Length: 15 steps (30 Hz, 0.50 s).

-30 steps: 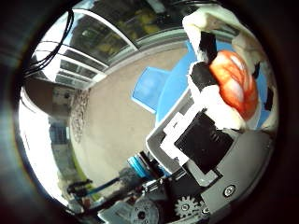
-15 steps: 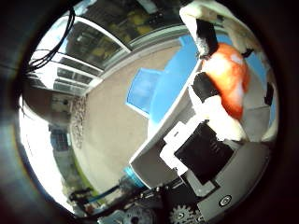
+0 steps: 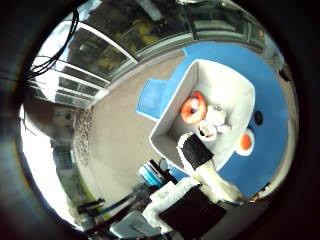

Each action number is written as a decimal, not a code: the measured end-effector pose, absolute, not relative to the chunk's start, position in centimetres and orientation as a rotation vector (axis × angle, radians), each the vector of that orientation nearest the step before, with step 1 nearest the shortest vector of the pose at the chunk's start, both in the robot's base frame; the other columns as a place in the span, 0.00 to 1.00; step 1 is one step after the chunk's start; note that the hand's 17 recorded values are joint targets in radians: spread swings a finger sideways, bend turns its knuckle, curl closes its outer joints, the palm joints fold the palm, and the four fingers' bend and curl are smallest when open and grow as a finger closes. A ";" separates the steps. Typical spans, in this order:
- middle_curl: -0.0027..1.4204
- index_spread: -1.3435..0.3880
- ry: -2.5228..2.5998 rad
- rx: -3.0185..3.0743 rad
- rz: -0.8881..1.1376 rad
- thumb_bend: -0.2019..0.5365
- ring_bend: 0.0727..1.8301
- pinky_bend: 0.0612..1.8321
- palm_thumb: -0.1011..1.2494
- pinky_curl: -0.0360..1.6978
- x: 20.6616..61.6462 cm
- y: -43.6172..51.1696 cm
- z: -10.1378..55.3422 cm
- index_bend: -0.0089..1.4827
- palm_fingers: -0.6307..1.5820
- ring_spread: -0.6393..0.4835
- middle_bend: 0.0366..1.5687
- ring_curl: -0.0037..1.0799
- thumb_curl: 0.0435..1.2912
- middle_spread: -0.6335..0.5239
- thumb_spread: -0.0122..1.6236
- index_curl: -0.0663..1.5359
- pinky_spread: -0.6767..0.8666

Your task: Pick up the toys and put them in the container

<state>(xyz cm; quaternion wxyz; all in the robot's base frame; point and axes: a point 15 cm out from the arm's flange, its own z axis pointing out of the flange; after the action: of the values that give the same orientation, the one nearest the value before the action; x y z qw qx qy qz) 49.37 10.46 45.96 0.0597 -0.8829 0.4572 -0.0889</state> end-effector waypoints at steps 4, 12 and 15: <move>0.27 0.64 1.484 -2.721 -0.337 0.23 0.29 0.50 0.45 0.25 49.8 3.6 45.9 0.09 0.27 0.85 0.11 0.28 0.25 0.64 0.69 0.29 0.76; 0.26 0.66 1.678 -2.793 -0.220 0.23 0.26 0.46 0.45 0.22 51.4 -4.8 39.7 0.09 0.27 0.84 0.10 0.27 0.23 0.65 0.68 0.23 0.76; 0.26 0.66 1.734 -2.801 -0.142 0.23 0.26 0.45 0.44 0.21 52.0 -6.3 36.7 0.09 0.27 0.84 0.10 0.27 0.22 0.66 0.68 0.22 0.76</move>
<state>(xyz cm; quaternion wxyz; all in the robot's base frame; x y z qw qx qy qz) 51.97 -6.27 36.73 -0.0781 -0.8468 0.5243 -0.0429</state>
